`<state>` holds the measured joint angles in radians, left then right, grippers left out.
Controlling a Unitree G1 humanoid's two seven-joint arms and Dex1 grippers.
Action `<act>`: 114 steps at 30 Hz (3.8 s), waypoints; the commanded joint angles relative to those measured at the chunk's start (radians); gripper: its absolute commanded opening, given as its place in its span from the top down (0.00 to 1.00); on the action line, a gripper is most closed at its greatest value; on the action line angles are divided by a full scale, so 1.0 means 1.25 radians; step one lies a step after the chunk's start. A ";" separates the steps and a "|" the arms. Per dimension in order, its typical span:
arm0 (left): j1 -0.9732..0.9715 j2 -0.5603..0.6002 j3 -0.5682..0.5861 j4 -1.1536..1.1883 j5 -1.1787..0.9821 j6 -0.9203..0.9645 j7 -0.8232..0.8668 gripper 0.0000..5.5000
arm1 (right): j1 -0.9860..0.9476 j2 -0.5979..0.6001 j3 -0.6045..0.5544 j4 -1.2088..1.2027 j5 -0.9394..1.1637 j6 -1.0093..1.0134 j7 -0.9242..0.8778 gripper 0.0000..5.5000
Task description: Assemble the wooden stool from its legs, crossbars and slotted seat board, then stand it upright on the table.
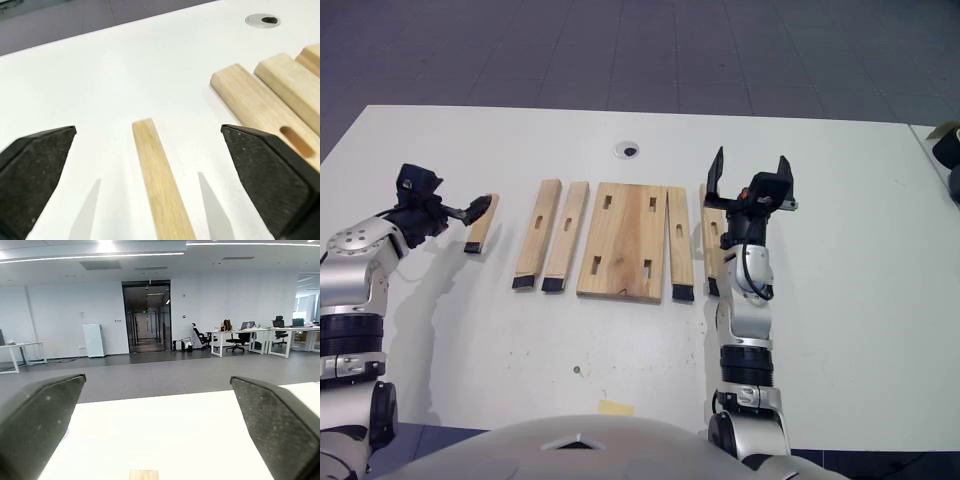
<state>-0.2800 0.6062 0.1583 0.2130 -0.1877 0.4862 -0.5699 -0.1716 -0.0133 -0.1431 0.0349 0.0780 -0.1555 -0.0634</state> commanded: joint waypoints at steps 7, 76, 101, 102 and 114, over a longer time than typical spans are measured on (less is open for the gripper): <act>0.046 0.015 -0.069 0.082 0.067 0.024 -0.004 0.17 | 0.020 0.023 0.009 -0.010 -0.009 0.001 -0.020 0.02; -0.090 -0.167 -0.326 -0.384 0.102 -0.401 -0.070 0.76 | -0.021 -0.056 0.053 -0.398 0.793 0.483 0.335 0.55; -0.232 -0.185 0.015 -0.313 -0.092 -0.194 0.136 0.47 | 0.172 -0.038 -0.077 -0.355 0.655 0.422 0.126 0.92; -0.242 -0.185 0.039 -0.293 -0.078 -0.184 0.180 0.44 | 0.197 -0.040 -0.071 -0.355 0.632 0.426 0.115 0.92; -0.179 -0.218 -0.023 -0.278 -0.014 -0.190 0.236 0.10 | 0.126 0.020 -0.013 -0.257 0.435 0.368 0.055 0.92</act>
<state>-0.5194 0.3313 0.1404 -0.1306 -0.2190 0.2493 -0.2711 -0.0150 0.0075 -0.1627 -0.3035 0.6448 0.3100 0.0122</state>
